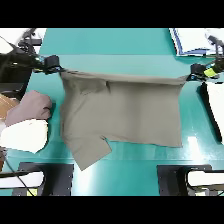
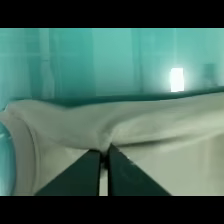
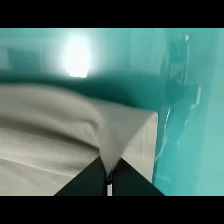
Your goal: Fold the shirts.
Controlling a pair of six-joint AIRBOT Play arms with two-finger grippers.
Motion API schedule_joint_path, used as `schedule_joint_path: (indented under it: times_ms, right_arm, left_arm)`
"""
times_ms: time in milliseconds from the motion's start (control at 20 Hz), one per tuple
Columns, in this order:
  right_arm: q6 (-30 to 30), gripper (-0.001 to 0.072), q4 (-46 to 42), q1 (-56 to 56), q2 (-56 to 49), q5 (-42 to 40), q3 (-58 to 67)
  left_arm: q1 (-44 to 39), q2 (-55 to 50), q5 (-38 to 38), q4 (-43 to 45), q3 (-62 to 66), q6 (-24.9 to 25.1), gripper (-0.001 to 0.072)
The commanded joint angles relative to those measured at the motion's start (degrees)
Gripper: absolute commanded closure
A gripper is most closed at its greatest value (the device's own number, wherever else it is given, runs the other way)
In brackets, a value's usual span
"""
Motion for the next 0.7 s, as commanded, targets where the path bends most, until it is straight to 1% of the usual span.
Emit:
schedule_joint_path:
  times_ms: [0, 150, 200, 250, 350, 400, 450, 650]
  right_arm:
    - [0.07, 0.0695, 0.52, -0.7, -10.64, -1.09, 9.86]
    - [0.07, 0.0695, 0.5, 0.42, -14.64, -1.31, 16.96]
    - [0.07, 0.0695, 0.48, 0.7, -14.84, -1.4, 17.84]
    - [0.04, 0.0696, 0.31, 1.18, -14.71, -1.44, 17.99]
    - [0.04, 0.0695, -0.61, 1.92, -14.32, 0.96, 17.88]
    - [0.09, 0.0695, -0.94, 2.21, -14.03, 2.16, 17.09]
    - [0.13, 0.0695, -1.66, 2.51, -13.29, 2.43, 14.86]
    - [0.2, 0.0695, -1.51, 2.51, -8.94, 1.09, 1.07]
  left_arm:
    - [0.0, -9.97, 7.72, -1.84, 5.95, 1.55, 0.0677]
    - [0.0, -12.39, 8.28, -1.73, 8.85, 1.6, 0.0676]
    - [0.07, -12.35, 6.99, -1.55, 8.85, 1.62, 0.0676]
    - [0.07, -12.24, 4.02, -0.7, 8.85, 1.62, 0.0676]
    - [0.04, -12.24, -4.48, 3.78, 8.63, 1.42, 0.0677]
    - [-0.13, -12.24, -7.96, 5.86, 7.82, 0.92, 0.0677]
    - [-0.11, -12.24, -9.84, 6.45, 6.19, 0.96, 0.0677]
    - [-0.13, -12.24, -9.68, 6.95, -1.88, 0.96, 0.0676]
